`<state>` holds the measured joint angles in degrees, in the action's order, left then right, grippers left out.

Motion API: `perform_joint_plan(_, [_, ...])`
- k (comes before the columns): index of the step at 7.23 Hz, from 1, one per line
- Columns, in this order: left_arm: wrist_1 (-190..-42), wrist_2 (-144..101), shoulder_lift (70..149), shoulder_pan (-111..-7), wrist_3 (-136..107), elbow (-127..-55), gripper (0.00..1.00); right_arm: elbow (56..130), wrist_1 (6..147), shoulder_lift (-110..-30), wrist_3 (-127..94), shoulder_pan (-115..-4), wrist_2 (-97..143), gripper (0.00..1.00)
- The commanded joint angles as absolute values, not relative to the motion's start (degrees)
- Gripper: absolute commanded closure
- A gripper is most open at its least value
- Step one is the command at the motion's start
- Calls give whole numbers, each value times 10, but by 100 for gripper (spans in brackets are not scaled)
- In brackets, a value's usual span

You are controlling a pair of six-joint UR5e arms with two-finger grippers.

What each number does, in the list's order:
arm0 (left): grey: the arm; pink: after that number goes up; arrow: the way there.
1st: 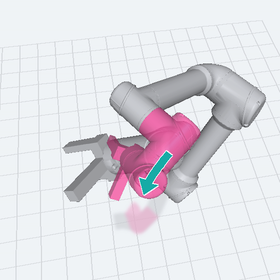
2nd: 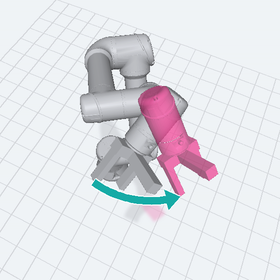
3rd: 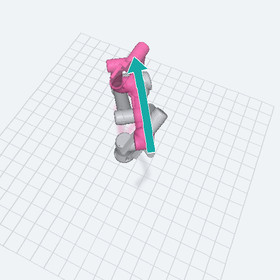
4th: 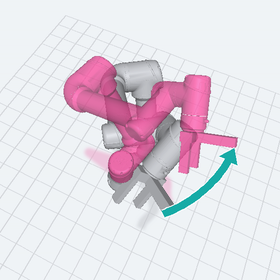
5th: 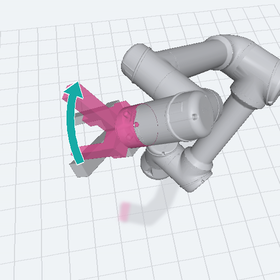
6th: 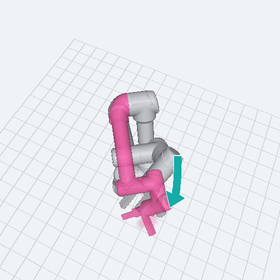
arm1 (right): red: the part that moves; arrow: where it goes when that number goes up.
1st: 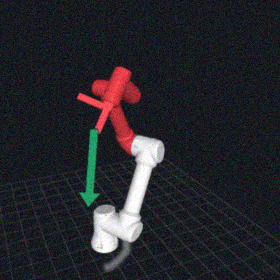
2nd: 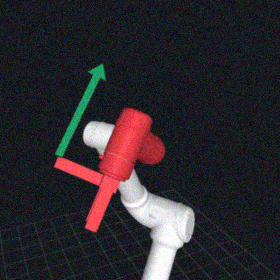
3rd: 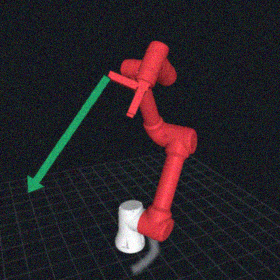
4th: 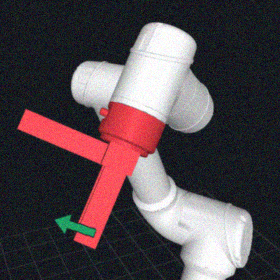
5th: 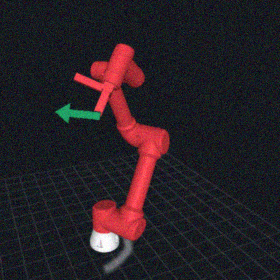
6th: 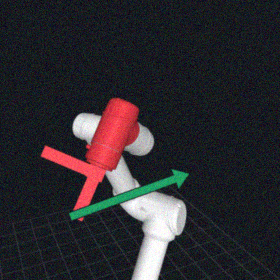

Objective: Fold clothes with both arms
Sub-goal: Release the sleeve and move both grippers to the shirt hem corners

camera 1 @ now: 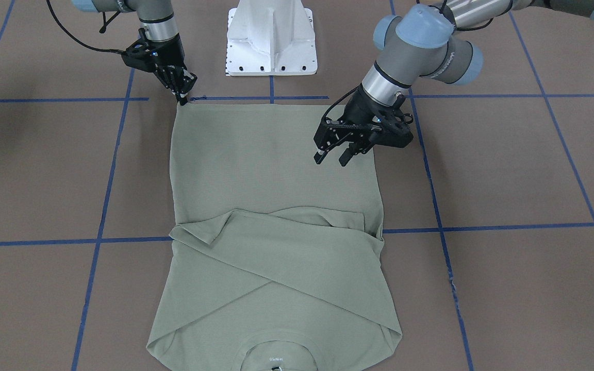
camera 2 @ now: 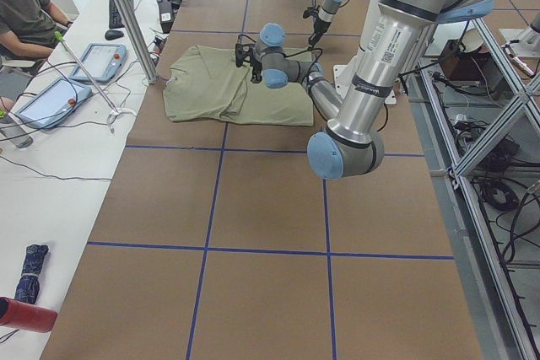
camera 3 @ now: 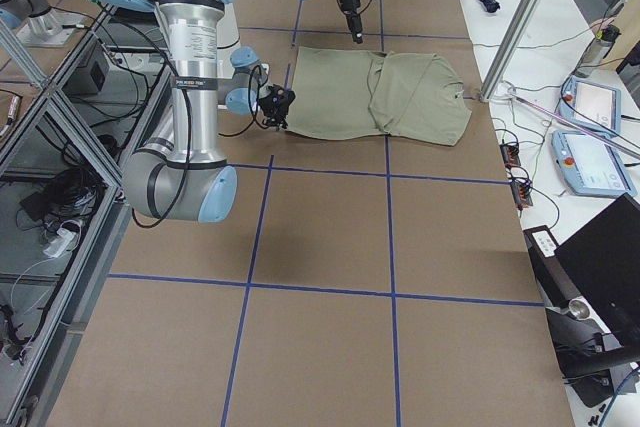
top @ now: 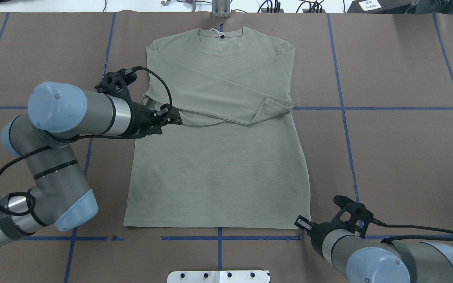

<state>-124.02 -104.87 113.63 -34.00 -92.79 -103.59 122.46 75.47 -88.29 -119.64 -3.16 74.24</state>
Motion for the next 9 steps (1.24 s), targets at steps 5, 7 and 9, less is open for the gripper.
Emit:
perform_joint_plan(5, [-1049, -871, 992, -130, -1086, -1190, 30, 1234, 764, -885, -1196, -30, 745, 100])
perform_joint_plan(7, [-1048, -868, 963, -120, -1089, -1188, 32, 1233, 764, -884, -1196, -28, 745, 100])
perform_joint_plan(9, [-1049, -870, 962, -115, -1088, -1183, 36, 1232, 764, -883, -1196, -28, 745, 100])
